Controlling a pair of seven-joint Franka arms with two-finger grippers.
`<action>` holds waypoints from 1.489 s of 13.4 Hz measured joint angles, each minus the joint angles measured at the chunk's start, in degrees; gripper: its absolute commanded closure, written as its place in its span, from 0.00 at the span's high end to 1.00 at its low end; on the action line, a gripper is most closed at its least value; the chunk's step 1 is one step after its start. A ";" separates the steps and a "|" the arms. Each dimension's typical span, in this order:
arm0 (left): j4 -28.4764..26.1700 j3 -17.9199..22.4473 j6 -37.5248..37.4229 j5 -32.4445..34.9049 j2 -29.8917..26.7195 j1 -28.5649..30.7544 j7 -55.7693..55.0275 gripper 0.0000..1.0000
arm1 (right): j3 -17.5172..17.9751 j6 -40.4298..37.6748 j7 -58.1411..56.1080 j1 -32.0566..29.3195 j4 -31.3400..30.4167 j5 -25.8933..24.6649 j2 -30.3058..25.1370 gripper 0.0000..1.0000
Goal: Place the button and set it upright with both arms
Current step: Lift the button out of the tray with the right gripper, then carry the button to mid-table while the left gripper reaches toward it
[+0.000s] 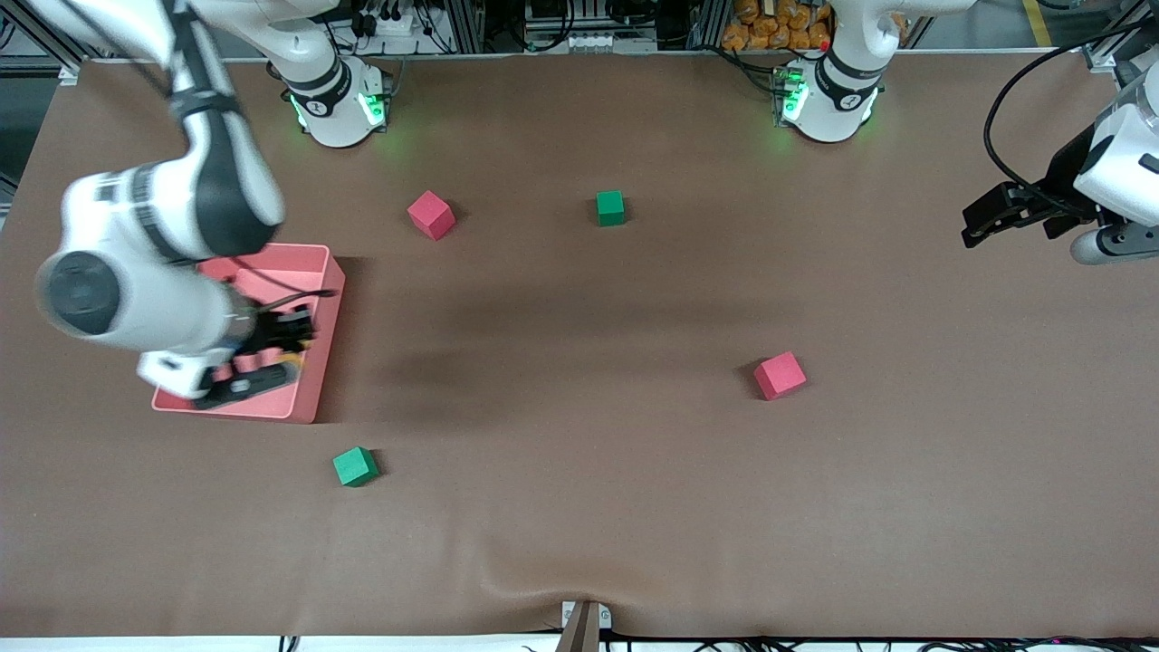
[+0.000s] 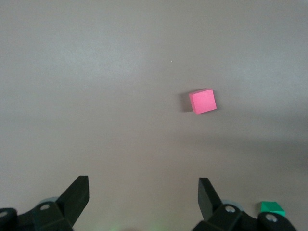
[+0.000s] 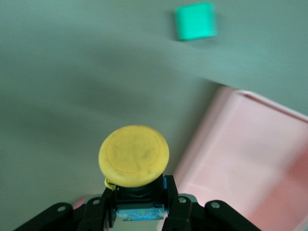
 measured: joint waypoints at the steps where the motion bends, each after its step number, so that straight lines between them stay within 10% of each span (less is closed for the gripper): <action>1: -0.04 -0.01 0.00 0.00 0.08 0.00 0.00 1.00 | -0.01 0.17 4.86 3.26 0.00 2.06 0.30 0.00; 11: -0.33 0.00 0.36 -0.01 6.08 -0.07 0.96 1.00 | -0.44 16.92 28.56 21.86 -0.21 20.00 14.94 0.00; 20: -0.38 -1.86 7.67 -0.12 14.27 -2.18 0.82 1.00 | -1.19 23.88 28.56 23.94 -0.13 21.47 22.97 0.04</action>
